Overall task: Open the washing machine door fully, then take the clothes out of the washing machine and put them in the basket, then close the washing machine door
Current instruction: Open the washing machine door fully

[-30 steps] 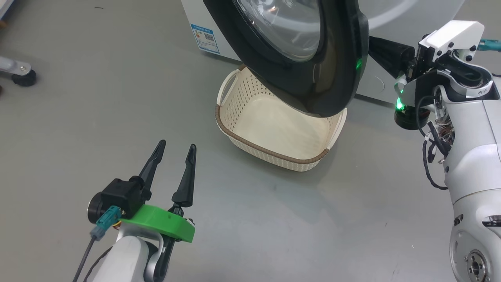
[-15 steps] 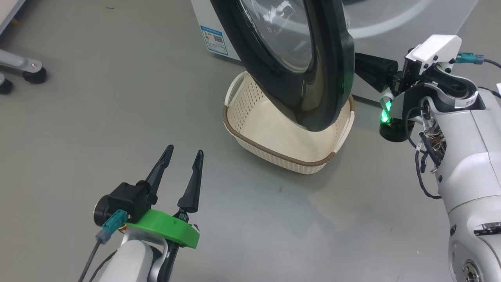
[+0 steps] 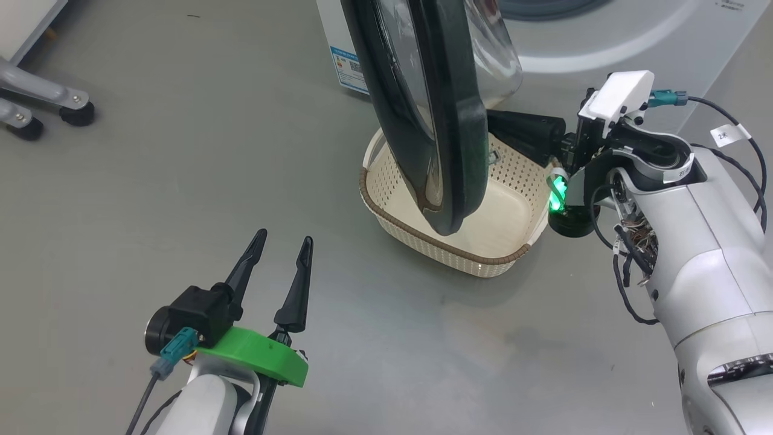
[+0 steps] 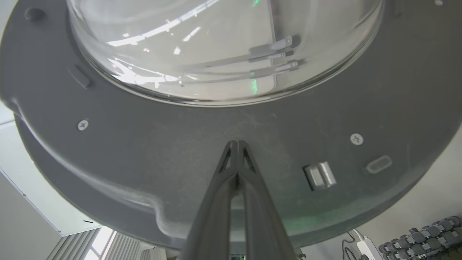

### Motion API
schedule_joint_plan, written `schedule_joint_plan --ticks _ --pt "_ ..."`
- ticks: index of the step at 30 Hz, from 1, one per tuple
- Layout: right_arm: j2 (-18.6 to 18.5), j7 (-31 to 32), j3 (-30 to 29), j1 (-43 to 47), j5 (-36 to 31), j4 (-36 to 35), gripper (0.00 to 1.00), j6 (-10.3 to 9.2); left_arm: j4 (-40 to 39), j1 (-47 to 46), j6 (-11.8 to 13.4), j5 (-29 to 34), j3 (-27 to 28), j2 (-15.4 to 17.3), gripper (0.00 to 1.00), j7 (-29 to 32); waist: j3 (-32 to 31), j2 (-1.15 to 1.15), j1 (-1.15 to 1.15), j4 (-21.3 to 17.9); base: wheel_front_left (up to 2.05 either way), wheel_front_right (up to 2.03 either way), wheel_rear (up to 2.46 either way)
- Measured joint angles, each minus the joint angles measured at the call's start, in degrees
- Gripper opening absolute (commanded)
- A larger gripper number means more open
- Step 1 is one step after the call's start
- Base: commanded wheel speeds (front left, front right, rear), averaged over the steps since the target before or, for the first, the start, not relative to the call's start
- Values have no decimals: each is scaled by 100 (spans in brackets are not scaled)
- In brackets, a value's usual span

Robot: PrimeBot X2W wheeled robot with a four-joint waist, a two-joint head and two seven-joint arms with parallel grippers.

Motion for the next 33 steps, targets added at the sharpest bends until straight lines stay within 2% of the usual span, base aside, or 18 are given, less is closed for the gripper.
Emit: schedule_joint_plan --ticks 9,20,25,30,31,33 --pt "-2 -98 746 229 437 -309 0 -53 0 36 1 0 5 0 100 0 -49 0 0 53 0 0 0" --pt "1 -478 1326 409 799 -609 0 -93 -2 91 1 1 40 1 100 0 -67 0 0 18 0 0 0" --pt "20 -755 1451 521 746 -620 0 64 18 178 44 67 232 1 100 0 -171 0 0 -60 0 0 0" --pt "40 -1260 1418 595 290 -547 0 352 75 259 69 178 424 3 100 0 -337 0 0 -188 0 0 0" --pt "40 -1260 1418 595 290 -547 0 352 75 259 69 178 424 3 100 0 -337 0 0 -188 0 0 0" --pt "19 -1594 1414 758 -21 -532 0 504 96 296 87 232 571 4 100 0 -462 0 0 -284 0 0 0"
